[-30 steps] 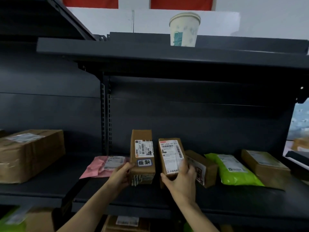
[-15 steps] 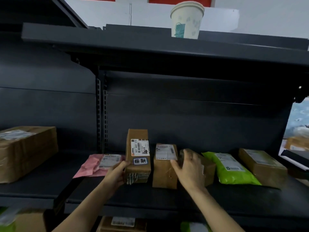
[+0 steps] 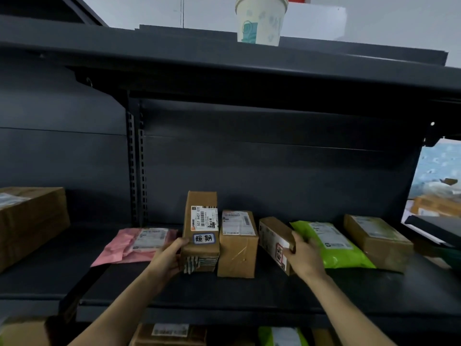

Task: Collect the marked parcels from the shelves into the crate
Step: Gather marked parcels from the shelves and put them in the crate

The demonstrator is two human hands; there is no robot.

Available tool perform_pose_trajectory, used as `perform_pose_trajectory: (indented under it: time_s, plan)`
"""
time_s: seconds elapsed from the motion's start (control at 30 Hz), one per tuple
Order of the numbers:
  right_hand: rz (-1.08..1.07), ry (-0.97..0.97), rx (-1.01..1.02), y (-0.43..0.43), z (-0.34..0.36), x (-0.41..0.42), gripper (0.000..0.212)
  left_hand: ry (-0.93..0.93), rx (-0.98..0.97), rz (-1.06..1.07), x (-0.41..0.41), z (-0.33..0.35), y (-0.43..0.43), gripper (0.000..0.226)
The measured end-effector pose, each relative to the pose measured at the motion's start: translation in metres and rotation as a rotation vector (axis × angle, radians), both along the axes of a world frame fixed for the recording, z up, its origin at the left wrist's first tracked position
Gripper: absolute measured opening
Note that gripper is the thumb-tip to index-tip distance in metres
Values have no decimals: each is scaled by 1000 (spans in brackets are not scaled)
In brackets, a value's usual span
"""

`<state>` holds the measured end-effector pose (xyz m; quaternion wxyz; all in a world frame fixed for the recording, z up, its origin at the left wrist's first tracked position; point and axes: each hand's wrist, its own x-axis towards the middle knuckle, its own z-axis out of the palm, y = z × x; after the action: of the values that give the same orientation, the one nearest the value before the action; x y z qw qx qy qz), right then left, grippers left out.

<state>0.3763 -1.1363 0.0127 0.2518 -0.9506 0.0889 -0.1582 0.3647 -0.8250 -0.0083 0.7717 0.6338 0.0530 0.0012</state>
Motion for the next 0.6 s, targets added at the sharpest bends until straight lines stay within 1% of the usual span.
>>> perform_pose_trajectory:
  time_s: [0.2,0.43,0.5,0.6]
  plan:
    - [-9,-108,115,4,-9,-16,62,30,-12,-1,2,-1,-8,28]
    - [-7,-341,296,10,5,-39,58,-39,-56,22,-7,13,-8,18]
    - [5,-391,377,13,15,-45,58,-89,-89,27,-10,20,-7,22]
    - [36,-473,479,19,33,-52,56,-176,-115,28,-14,32,-8,34]
